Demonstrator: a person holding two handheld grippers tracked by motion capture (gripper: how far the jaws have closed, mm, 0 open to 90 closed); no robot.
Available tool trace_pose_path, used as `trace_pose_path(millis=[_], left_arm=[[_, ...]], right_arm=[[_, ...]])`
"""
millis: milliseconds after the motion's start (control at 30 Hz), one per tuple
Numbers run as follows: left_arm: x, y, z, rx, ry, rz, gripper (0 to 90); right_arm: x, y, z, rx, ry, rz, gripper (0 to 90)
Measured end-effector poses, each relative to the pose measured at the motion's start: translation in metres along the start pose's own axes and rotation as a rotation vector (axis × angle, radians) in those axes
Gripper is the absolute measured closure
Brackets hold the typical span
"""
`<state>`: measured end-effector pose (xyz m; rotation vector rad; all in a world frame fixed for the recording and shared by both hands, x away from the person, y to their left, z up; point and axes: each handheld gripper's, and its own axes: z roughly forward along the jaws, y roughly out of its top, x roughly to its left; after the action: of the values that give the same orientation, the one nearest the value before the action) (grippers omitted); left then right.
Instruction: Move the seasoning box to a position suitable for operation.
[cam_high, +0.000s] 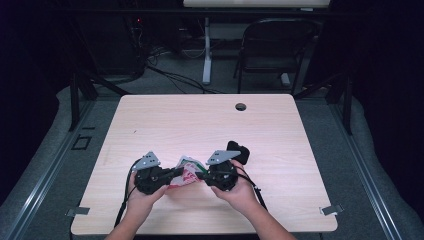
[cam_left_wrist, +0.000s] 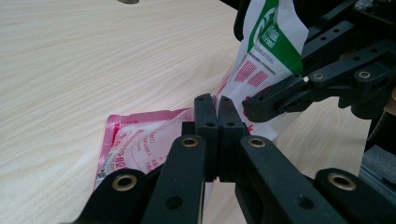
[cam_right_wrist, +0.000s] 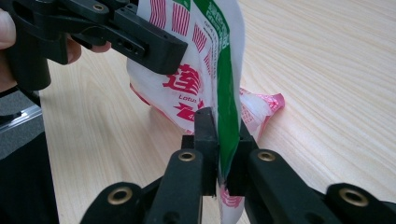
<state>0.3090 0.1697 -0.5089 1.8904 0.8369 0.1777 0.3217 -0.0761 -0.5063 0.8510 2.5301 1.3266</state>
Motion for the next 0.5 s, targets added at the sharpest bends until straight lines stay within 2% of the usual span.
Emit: trace_pose_path(millis=[500], left_arm=[[-0.0015,0.0002,-0.0004,0.008,0.014,0.029,90.0]], right_arm=[[-0.0018,0.0005,0.0005,0.003,0.015,0.014,89.2]])
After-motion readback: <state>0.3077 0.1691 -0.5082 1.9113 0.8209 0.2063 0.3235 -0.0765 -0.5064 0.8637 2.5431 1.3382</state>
